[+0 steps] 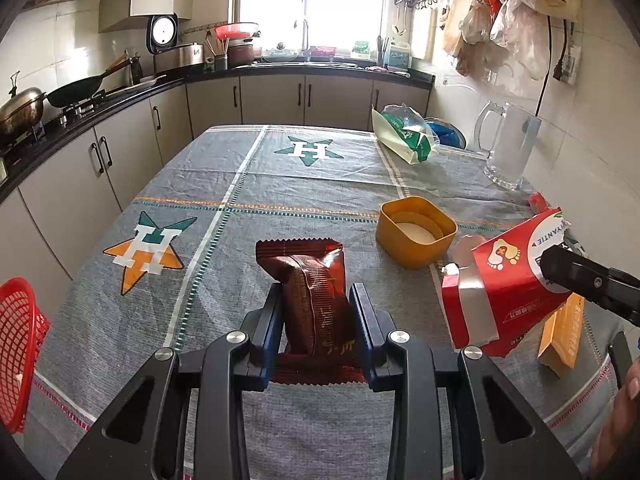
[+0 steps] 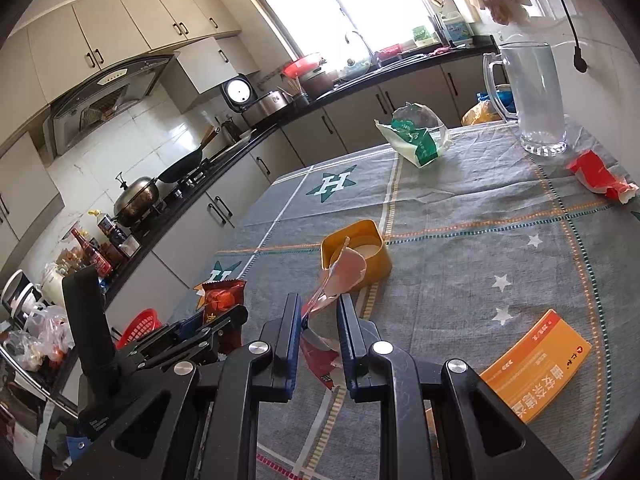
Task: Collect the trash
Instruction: 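Grasp the brown snack wrapper with the left gripper while the right gripper grasps the red-and-white carton, then carry the brown wrapper and red-and-white carton over the red basket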
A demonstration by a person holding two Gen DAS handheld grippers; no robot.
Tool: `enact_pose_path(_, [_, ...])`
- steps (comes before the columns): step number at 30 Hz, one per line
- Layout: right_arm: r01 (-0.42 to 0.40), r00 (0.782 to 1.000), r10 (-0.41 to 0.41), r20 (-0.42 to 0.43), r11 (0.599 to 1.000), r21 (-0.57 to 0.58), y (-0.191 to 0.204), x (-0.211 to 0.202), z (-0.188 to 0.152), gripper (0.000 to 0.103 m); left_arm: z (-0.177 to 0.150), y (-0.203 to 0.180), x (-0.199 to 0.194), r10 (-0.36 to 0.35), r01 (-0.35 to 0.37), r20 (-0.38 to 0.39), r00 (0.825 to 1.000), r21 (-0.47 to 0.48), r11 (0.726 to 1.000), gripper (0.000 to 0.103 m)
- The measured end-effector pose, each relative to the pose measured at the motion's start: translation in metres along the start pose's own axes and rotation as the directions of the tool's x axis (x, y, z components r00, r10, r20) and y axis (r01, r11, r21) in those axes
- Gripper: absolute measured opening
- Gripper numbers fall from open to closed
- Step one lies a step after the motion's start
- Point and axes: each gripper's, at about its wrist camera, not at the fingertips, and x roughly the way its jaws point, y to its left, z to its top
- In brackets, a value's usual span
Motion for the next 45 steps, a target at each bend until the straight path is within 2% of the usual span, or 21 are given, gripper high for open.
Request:
enact_pose_path(31, [-0.003, 1.000, 0.003, -0.002, 1.000, -0.022, 0.008, 0.001, -0.002, 0.020, 0.000, -0.005, -0.002, 0.025, -0.025, 0.019, 1.000, 0.015, 1.000, 0.031])
enact_pose_path(39, [0.049, 0.998, -0.049, 0.038, 0.999, -0.006, 0.005, -0.007, 0.000, 0.020, -0.006, -0.001, -0.025, 0.059, -0.059, 0.065, 0.996, 0.006, 0.998, 0.031])
enact_pose_path(45, [0.029, 0.997, -0.029, 0.065, 1.000, 0.009, 0.024, -0.027, -0.007, 0.020, -0.026, 0.012, -0.065, 0.075, -0.075, 0.090, 0.993, 0.000, 0.997, 0.031])
